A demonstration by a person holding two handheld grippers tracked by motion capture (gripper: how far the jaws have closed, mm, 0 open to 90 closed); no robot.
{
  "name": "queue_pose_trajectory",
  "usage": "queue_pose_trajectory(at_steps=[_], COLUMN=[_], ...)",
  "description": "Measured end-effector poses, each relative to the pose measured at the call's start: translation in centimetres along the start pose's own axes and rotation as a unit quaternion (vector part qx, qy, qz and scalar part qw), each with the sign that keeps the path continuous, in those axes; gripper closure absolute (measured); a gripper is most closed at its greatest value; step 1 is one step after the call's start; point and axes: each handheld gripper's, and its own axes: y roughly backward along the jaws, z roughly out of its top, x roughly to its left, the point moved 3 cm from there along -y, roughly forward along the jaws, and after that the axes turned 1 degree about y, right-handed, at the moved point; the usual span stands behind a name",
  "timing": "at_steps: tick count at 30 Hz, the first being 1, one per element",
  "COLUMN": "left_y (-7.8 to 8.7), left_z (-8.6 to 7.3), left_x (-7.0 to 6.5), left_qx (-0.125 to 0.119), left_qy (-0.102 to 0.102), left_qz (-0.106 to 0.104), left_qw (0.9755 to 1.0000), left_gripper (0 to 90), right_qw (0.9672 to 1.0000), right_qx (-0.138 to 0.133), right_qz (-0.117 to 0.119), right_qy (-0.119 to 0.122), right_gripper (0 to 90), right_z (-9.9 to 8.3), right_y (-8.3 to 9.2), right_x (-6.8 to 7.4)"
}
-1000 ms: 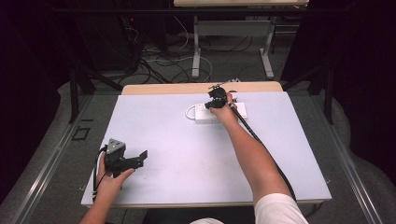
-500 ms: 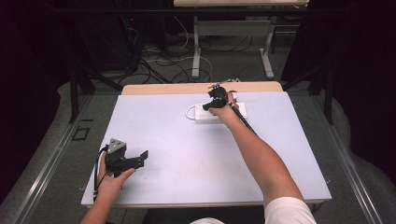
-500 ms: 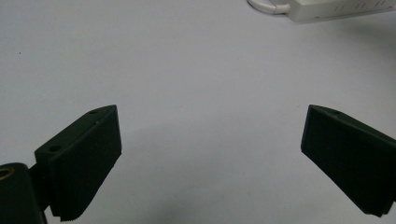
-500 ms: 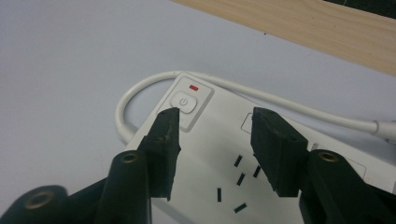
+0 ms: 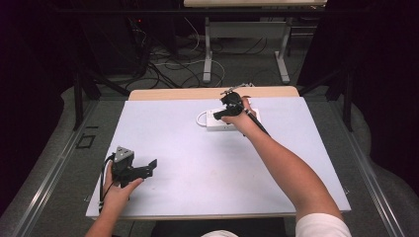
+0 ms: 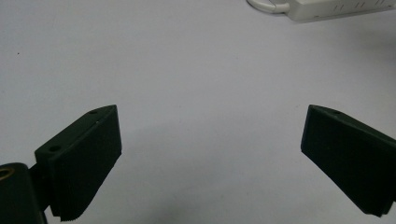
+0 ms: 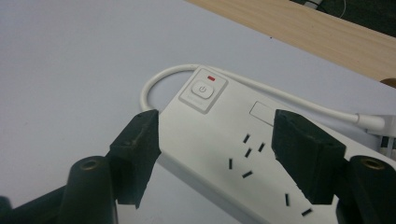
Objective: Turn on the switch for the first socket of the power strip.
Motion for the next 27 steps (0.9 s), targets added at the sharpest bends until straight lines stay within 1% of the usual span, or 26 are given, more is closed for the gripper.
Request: queue_pose_trajectory(at_steps=[1,2,3,4,6,7,9,10,11,12,15,16,19,20,21,22,23,24,26,27], left_y=[0.0,0.0,0.0,0.0,-0.1,-0.1,-0.1,-0.1,-0.1,-0.1,-0.1,-0.1,-0.1,-0.1,-0.1,-0.1,-0.1,-0.1,-0.1,-0.1], left_z=[0.0,0.0,0.0,0.0,0.0,0.0,0.1,0.1,0.1,0.1,0.1,0.1,0.1,0.1,0.1,0.1,0.1,0.1,0.1,0.1], left_x=[0.0,0.0,0.0,0.0,-0.1,-0.1,-0.1,-0.2,-0.2,-0.2,-0.2,-0.2,-0.2,-0.2,-0.2,-0.2,-0.2,-0.2,-0.2,-0.2], left_qx=[-0.002,0.001,0.001,0.001,0.001,-0.002,-0.001,-0.002,-0.001,-0.002,-0.002,-0.002,-0.002,-0.001,-0.001,0.001,0.001,0.000,0.000,0.000], left_qy=[0.001,0.000,0.000,-0.002,-0.003,-0.003,-0.004,-0.004,-0.004,-0.004,-0.004,-0.004,-0.006,-0.005,-0.005,-0.007,-0.008,-0.008,-0.009,-0.009], left_qz=[0.000,0.000,0.001,0.001,0.001,0.001,0.002,0.002,0.002,0.002,0.002,0.003,0.002,0.002,0.003,0.003,0.003,0.002,0.002,0.002], left_qw=[1.0000,1.0000,1.0000,1.0000,1.0000,1.0000,1.0000,1.0000,1.0000,1.0000,1.0000,1.0000,1.0000,1.0000,1.0000,1.0000,1.0000,1.0000,1.0000,1.0000], left_gripper=[5.1,5.1,5.1,5.1,5.1,5.1,5.1,5.1,5.1,5.1,5.1,5.1,5.2,5.2,5.3,5.2,5.2,5.3,5.3,5.3], right_qw=[1.0000,1.0000,1.0000,1.0000,1.0000,1.0000,0.9999,1.0000,0.9999,0.9999,1.0000,1.0000,0.9998,0.9998,0.9998,0.9998,0.9998,0.9998,0.9997,0.9996], right_qx=[-0.003,0.001,0.000,0.000,-0.001,-0.007,-0.006,-0.007,-0.010,-0.001,-0.004,-0.007,-0.018,-0.018,-0.020,-0.015,-0.015,-0.013,-0.014,-0.014], right_qz=[0.004,0.006,0.006,0.004,0.004,0.005,0.003,0.003,0.004,0.005,0.007,0.004,0.006,0.004,0.006,0.008,0.008,0.011,0.019,0.023], right_qy=[-0.001,0.000,-0.006,-0.001,-0.008,0.000,-0.012,-0.003,0.000,-0.009,-0.005,0.000,0.004,0.001,0.004,0.006,0.006,0.011,0.006,0.006], right_gripper=[31.9,31.6,29.8,27.5,27.2,26.6,24.9,24.8,23.9,22.6,18.4,16.2,14.8,14.3,10.2,7.4,7.4,4.4,0.2,0.0], right_z=[-0.1,-0.2,-0.2,-0.3,-0.4,-0.4,-0.5,-0.6,-0.6,-0.7,-0.9,-1.0,-1.4,-1.6,-2.0,-2.2,-2.2,-2.4,-2.7,-2.9], right_y=[0.2,0.6,0.8,1.1,1.6,1.7,2.3,2.5,2.7,3.1,3.7,3.9,4.4,4.6,4.8,5.0,5.0,5.2,5.6,5.8], right_x=[0.1,0.1,0.1,0.0,0.0,-0.2,-0.4,-0.5,-0.6,-0.6,-0.7,-0.8,-1.0,-1.0,-1.0,-0.9,-0.9,-0.9,-0.7,-0.7])
